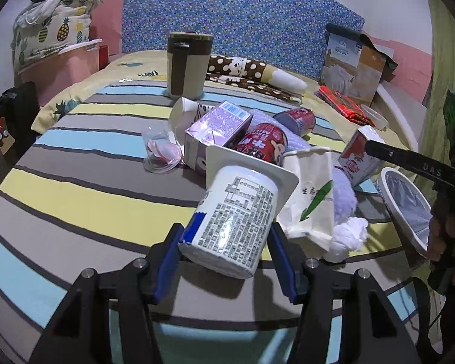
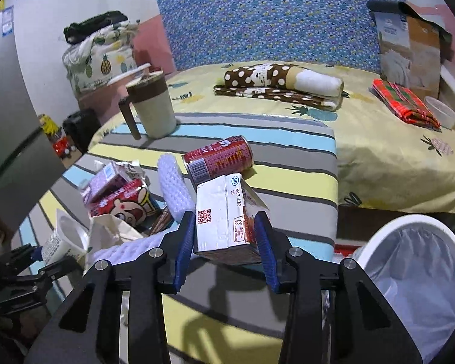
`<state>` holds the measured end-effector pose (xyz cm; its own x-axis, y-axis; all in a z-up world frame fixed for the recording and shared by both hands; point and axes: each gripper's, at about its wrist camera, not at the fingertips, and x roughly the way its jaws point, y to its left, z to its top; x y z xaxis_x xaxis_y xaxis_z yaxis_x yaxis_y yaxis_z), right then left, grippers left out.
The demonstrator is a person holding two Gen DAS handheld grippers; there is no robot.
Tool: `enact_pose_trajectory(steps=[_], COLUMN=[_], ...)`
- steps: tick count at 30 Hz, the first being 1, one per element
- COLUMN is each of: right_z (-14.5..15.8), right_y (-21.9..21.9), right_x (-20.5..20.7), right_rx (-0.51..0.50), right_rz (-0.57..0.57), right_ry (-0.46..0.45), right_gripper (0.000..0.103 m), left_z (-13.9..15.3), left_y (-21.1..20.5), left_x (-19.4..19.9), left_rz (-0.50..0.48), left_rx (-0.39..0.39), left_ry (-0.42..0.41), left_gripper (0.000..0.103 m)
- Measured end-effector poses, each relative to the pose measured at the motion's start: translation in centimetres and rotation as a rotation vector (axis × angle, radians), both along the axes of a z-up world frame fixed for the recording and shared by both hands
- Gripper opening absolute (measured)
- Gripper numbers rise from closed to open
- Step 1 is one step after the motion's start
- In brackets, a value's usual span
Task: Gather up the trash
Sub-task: 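Carry both items over the white bin and open both tools to drop them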
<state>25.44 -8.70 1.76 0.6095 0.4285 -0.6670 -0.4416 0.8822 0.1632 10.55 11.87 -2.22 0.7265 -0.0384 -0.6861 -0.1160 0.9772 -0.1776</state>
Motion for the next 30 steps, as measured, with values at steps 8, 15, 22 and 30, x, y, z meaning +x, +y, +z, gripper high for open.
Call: enact_pose_trajectory(steps=[8,15,22,30], right_z=[0.9,1.5,0.8,-1.1], right_y=[-2.2,-4.8,-8.7,-12.7], right_x=[-1.3,-2.6,-3.4,-3.9], right_rx=[0.077,0.117,0.134,0.149], right_rz=[-0.024,-0.066,-0.158,-0.256], right_ry=[-0.005,-0.025,-0.018,0.033], right_gripper=[0.042,0.042,0.042,0.042], left_z=[2.0,4.0,4.3,3.8], left_y=[-1.0,-3.4,-8.9,-15.8], left_x=[-1.4,-1.6,0.5,3.0], left_rz=[0.015,-0.033,-0.174,-0.336], left_rx=[0.016,0.005,-0.011,-0.028], left_ry=[-0.038,-0.080,-0.075,-0.048], left_gripper=[0.058,0.058,0.058,0.058])
